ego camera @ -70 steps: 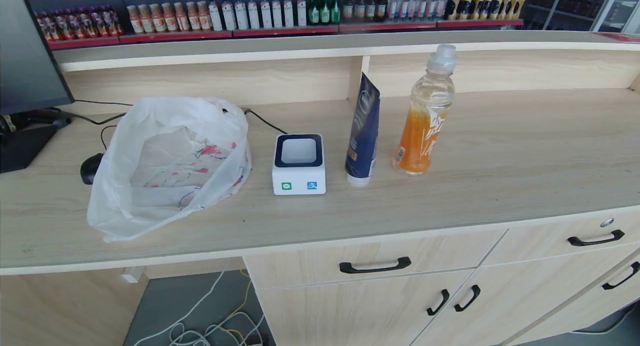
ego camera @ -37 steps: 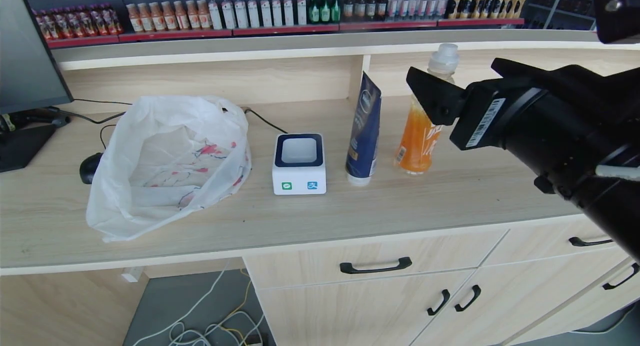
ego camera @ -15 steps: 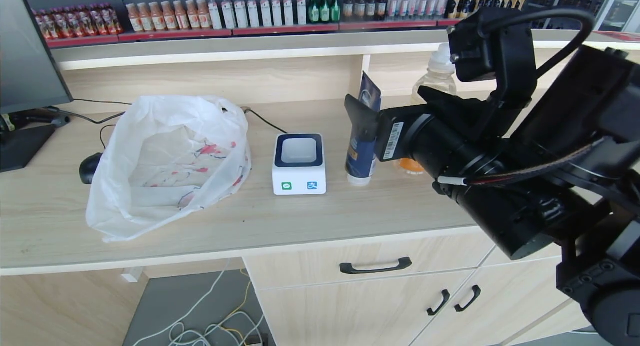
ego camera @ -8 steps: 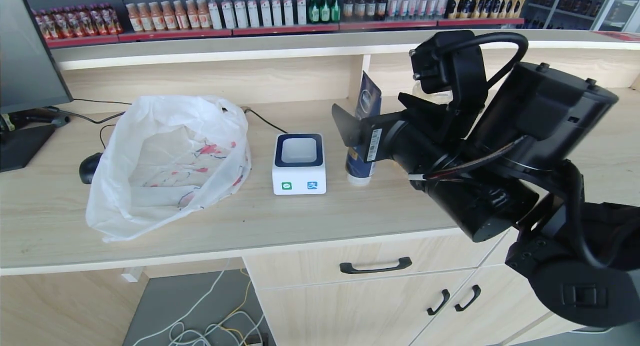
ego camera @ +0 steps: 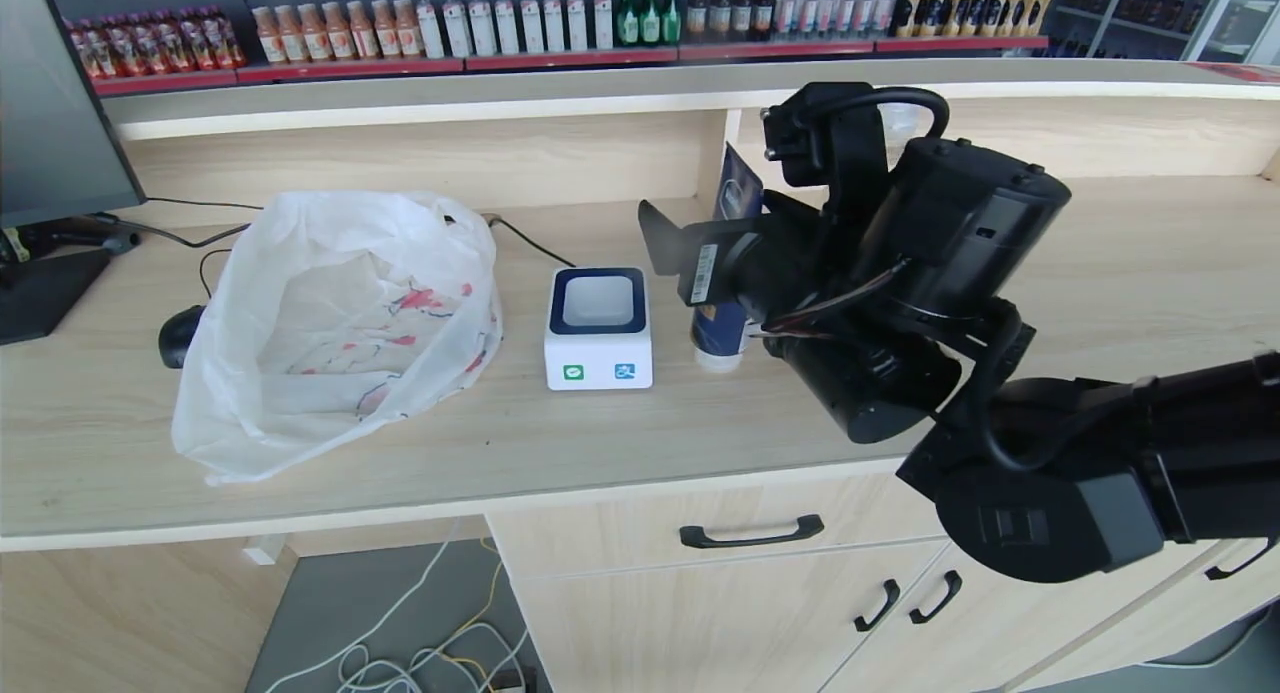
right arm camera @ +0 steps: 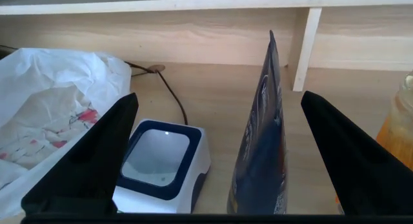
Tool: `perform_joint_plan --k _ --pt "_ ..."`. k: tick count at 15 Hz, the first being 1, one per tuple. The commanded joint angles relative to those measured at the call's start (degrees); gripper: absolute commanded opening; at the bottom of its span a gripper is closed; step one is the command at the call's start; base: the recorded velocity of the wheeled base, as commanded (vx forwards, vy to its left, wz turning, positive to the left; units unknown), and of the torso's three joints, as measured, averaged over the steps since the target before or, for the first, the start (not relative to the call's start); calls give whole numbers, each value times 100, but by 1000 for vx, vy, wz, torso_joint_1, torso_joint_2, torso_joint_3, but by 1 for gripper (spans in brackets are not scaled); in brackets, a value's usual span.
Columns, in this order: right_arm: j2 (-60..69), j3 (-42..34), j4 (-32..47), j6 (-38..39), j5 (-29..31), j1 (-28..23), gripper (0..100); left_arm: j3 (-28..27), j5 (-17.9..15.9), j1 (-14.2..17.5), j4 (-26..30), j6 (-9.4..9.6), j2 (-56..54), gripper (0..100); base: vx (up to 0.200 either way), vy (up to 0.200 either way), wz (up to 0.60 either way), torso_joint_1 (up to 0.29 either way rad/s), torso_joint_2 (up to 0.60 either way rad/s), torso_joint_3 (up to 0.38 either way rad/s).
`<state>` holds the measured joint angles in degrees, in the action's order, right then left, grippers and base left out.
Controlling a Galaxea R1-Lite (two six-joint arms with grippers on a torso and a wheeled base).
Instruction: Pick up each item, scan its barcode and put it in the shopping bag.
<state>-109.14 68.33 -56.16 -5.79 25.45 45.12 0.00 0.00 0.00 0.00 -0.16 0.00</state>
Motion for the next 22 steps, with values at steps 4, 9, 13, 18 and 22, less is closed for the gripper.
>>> perform_joint_plan --k 4,9,13,18,22 --pt "-160 49 -9 60 3 -91 100 0 0 0 0 -2 0 100 0 0 0 0 0 0" --pt "-274 49 -9 113 3 -188 100 0 0 0 0 -2 0 100 0 0 0 0 0 0" --pt "-327 23 -9 315 21 -249 100 0 0 0 0 -2 0 100 0 0 0 0 0 0" --pt "-520 23 -9 307 3 -275 100 0 0 0 0 -2 0 100 0 0 0 0 0 0" --pt "-643 5 -176 289 3 -302 100 0 0 0 0 -2 0 100 0 0 0 0 0 0"
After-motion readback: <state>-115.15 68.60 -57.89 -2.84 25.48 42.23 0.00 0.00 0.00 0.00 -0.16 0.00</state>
